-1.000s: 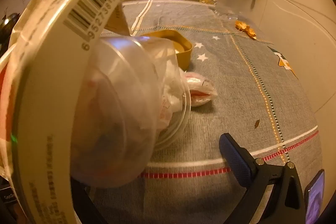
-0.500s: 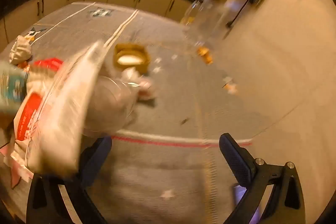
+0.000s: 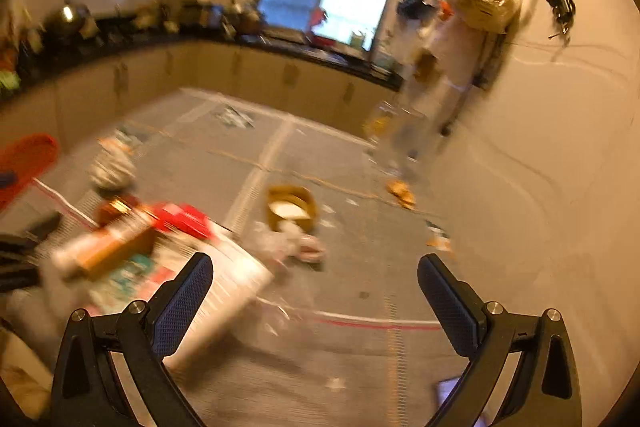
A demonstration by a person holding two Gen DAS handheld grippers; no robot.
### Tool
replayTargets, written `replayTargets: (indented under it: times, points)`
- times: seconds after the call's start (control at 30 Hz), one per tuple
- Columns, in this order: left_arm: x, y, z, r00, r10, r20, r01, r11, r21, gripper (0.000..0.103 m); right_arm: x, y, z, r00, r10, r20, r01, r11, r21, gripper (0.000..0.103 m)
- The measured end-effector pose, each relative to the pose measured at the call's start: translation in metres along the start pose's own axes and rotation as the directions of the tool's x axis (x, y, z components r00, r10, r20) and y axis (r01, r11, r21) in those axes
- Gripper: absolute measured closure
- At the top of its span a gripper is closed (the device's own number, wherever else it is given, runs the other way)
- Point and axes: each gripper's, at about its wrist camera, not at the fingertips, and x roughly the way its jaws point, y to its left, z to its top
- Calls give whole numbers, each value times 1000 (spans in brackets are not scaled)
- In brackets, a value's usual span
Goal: Collect trash
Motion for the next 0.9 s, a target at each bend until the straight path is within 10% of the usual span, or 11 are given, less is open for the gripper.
replayTargets:
  times: [0.17,0.9]
  points:
    - [-4,8,-13,1000,15,12,-14,999,-38,0,9,19,-15,982,188,-5,-187,976,116,1]
    - [-21,10,-47,997,49,57,-45,997,-67,0,-1,32,-62,979,202,-3,-199,965,172,6]
